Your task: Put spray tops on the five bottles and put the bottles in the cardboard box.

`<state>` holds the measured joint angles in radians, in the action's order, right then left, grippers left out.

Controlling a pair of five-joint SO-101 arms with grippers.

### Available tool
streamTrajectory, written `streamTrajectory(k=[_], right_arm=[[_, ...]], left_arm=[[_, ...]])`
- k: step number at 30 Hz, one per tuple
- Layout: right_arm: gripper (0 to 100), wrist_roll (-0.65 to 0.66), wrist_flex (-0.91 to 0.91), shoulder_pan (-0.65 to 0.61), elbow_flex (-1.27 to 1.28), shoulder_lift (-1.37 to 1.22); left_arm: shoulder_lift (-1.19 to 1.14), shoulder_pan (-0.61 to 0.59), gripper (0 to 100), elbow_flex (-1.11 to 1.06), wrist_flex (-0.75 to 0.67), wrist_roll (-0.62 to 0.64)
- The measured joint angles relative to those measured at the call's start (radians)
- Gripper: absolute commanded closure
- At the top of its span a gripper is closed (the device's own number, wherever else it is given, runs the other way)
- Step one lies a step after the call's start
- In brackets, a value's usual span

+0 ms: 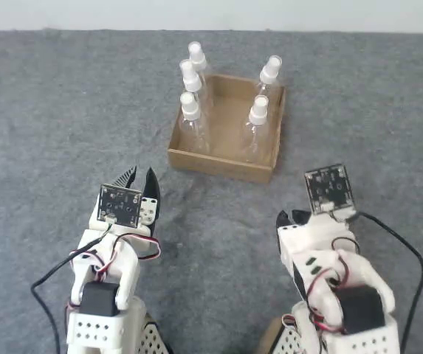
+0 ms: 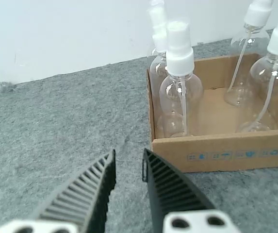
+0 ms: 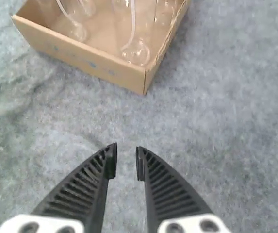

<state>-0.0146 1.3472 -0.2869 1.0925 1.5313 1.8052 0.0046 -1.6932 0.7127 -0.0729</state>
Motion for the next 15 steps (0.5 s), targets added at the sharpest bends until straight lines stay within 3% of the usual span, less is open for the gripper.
streamTrajectory(k=[15], right_arm=[[99.2, 0.0, -0.133, -0.003, 0.252, 0.184]], left_arm=[[0.0, 0.0, 91, 0.0, 0.0, 0.0]])
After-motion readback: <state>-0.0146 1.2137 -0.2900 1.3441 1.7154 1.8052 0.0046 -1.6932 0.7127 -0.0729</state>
